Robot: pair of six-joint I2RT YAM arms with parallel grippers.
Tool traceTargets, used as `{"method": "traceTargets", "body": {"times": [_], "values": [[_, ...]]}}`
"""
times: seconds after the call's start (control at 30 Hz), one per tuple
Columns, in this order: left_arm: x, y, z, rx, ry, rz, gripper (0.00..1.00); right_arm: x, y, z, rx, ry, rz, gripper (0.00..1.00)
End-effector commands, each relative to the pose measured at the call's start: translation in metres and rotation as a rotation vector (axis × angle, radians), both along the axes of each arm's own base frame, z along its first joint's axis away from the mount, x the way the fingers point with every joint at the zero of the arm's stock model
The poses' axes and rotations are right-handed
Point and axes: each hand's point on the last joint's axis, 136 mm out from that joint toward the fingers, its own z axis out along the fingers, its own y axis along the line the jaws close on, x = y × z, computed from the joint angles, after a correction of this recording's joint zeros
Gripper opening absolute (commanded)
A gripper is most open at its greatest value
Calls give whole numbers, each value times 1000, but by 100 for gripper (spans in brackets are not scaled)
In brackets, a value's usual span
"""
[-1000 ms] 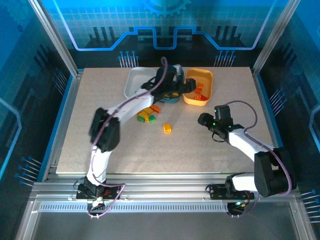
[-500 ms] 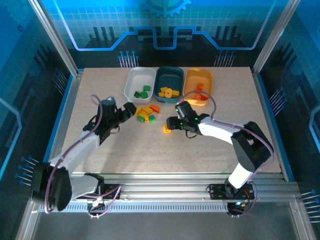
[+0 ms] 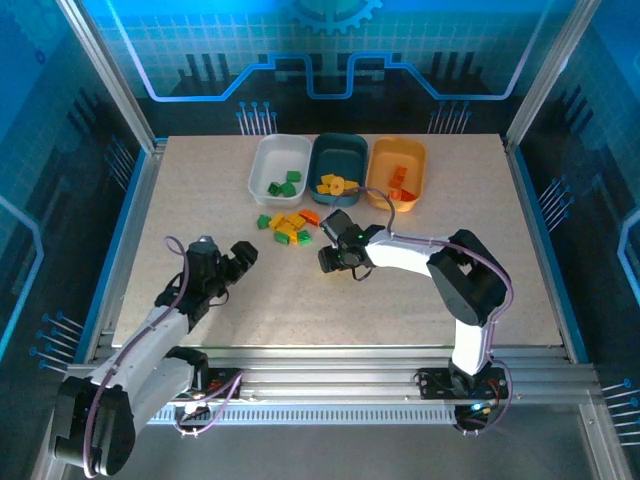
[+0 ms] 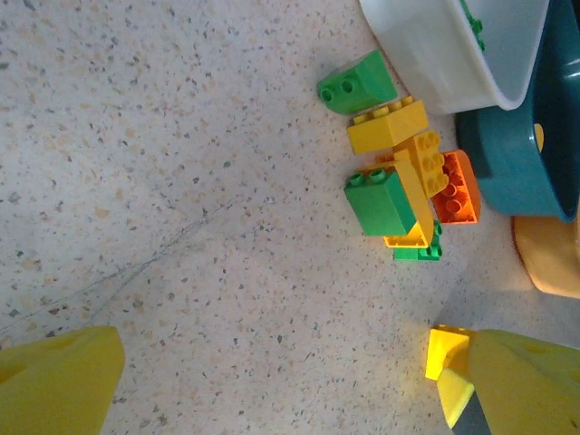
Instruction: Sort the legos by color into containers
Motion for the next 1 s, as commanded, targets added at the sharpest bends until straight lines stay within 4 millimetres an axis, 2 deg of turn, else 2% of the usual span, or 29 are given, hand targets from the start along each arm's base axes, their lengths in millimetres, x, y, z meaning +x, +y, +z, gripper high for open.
{"method": "traceTargets", "body": {"times": [0.0,0.13,0.2,0.3,0.4,0.5,0.6,0.77,0.83,0.97], "values": [[7,-7,0,-39,-21,-22,99,7,-2,3,-77,-21,-9,55],[17,-14,-4,-44,-14,-57,99,12,-5,5,-114,-35,-15,42],[21,-17,-5,-45,-10,-76,99,12,-6,10,-109,-49,-19,38],[25,-21,-9,-54,5,-90,99,14,-7,32,-97,-97,-25,35],[24,-25,-20,-79,36,-91,99,27,-11,67,-83,-179,-36,34],[19,-30,-35,-117,87,-101,99,56,-19,100,-45,-251,-84,34],[14,-39,-46,-156,139,-131,99,99,-27,119,-3,-293,-148,34],[10,-50,-53,-196,187,-171,99,172,-28,112,-18,-307,-182,35],[10,-51,-52,-197,195,-181,99,198,-31,98,-35,-272,-192,35],[11,-53,-48,-182,208,-195,99,231,-30,79,-25,-234,-191,36]]}}
